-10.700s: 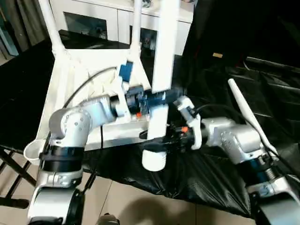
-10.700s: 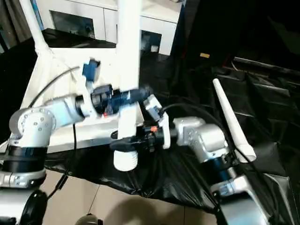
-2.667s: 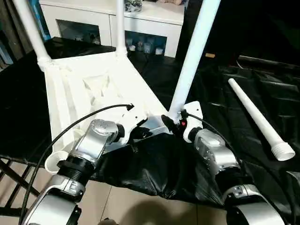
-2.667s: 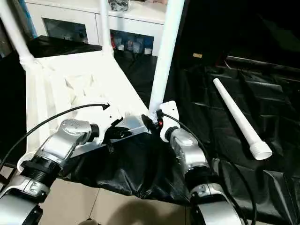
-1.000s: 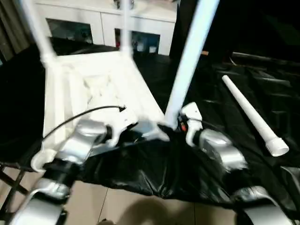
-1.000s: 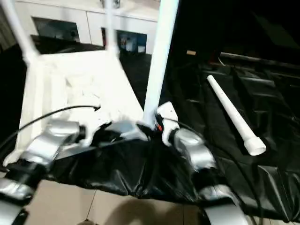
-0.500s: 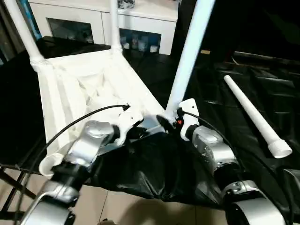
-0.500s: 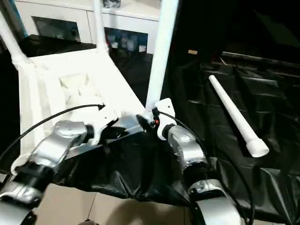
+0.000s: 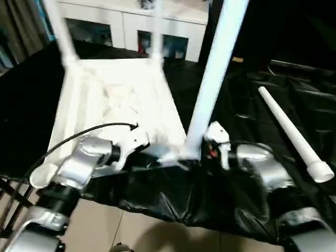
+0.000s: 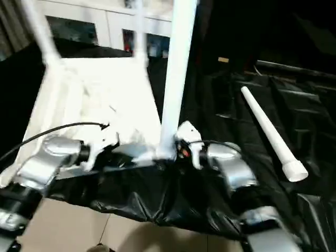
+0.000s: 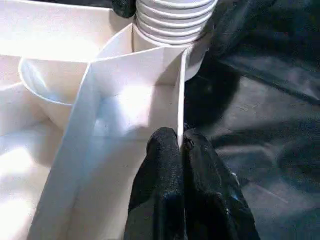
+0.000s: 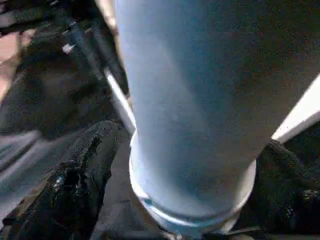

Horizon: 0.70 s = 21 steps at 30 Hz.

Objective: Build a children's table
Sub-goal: Rotate leg to tighten

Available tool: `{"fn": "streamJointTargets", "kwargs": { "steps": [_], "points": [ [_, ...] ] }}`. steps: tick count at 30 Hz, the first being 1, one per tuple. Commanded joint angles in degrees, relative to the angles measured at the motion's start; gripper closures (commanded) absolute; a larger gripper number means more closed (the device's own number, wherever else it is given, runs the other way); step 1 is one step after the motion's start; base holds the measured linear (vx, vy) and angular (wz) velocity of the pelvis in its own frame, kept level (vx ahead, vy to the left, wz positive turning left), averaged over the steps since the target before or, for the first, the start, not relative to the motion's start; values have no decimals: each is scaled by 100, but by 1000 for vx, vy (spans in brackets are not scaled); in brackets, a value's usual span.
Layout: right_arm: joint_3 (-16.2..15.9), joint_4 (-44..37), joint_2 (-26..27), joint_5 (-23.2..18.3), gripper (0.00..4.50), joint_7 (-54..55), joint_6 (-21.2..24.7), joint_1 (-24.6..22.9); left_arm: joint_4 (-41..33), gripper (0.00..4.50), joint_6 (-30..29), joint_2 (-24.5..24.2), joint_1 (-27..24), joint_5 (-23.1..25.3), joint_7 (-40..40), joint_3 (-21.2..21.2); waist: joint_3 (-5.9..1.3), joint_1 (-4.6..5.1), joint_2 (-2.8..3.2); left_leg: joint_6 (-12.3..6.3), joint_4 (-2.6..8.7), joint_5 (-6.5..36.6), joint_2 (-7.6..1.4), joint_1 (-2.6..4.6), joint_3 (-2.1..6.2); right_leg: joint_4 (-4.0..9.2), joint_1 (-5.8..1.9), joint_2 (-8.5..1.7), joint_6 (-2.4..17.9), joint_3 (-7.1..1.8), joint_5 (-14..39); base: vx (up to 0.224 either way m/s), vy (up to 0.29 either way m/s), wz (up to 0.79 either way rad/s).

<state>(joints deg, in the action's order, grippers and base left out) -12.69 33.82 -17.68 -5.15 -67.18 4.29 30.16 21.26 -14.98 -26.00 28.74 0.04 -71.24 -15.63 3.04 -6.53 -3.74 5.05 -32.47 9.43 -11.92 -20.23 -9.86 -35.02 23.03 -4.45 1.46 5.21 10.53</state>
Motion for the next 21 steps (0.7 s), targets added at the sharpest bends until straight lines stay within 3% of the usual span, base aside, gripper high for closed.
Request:
{"fn": "streamJointTargets", "kwargs": {
  "steps": [1, 13, 15, 21],
  "points": [
    [-392, -206, 19, -86, 63, -555, 40, 5, -180, 450, 160, 118, 74, -261, -133, -22, -352, 8, -24, -283, 326, 1098, -162, 25, -9, 400, -296, -397, 977, -325, 1285, 0, 0, 0],
    [-433, -410, 99, -176, 140, -765, 276, -107, -105, 450, 276, -60, 61, -291, -444, -71, -355, 4, -41, -181, 331, 1095, -167, 35, -3, 383, -299, -396, 1032, -324, 1176, 0, 0, 0],
    [-418, -424, 138, -201, 164, -737, 311, -132, -100, 450, 263, -55, 57, -305, -425, -61, -358, 8, -19, -148, 336, 1144, -171, 38, 1, 388, -299, -396, 1034, -323, 1179, 0, 0, 0],
    [-237, -407, 318, -281, 175, -397, 504, -162, -82, 450, 163, 29, 63, -298, -240, 32, -360, 7, -31, -126, 334, 1144, -162, 27, 6, 377, -314, -393, 1055, -322, 1119, 0, 0, 0]
  ]
}}
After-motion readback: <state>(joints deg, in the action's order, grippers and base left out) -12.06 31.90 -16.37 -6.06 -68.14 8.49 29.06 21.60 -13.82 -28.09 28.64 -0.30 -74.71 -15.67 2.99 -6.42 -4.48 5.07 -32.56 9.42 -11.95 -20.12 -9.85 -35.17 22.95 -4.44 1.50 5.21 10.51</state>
